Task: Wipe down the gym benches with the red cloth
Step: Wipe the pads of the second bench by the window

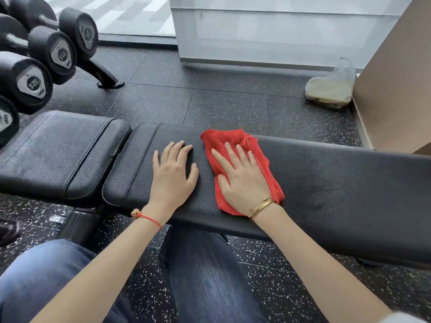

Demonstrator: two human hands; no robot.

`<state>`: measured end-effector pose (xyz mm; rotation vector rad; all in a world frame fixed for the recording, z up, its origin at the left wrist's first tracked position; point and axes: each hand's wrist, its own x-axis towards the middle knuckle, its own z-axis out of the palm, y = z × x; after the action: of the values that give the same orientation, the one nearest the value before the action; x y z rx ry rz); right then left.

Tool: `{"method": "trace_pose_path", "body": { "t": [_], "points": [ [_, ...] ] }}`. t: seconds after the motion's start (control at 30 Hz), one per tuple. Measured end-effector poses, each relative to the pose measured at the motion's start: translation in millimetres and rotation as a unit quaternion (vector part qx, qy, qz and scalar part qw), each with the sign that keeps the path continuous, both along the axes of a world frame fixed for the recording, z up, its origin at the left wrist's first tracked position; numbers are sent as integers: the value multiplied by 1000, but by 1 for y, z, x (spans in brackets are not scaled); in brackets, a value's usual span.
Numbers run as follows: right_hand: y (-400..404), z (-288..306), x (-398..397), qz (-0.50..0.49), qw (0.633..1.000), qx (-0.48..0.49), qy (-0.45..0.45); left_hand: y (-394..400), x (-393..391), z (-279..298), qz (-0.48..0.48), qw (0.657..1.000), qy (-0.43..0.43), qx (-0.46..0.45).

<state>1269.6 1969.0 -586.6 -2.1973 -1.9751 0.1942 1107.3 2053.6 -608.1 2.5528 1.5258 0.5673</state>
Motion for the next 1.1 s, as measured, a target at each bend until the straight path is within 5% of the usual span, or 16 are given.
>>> {"method": "trace_pose_path", "body": {
  "t": [0.27,0.6,0.87,1.1],
  "points": [
    [-51,3,45,6,1000,-21,-12,-1,-1,2,-2,1000,1,-8],
    [59,4,-9,-28,999,-15,-2,0,-1,1,-2,1000,-1,-7],
    [-29,-1,-12,-35,999,-2,-8,2,-3,1,-7,1000,-13,-3],
    [-65,0,39,-173,985,1,-1,-5,-2,2,-36,999,0,-16]
  ]
}}
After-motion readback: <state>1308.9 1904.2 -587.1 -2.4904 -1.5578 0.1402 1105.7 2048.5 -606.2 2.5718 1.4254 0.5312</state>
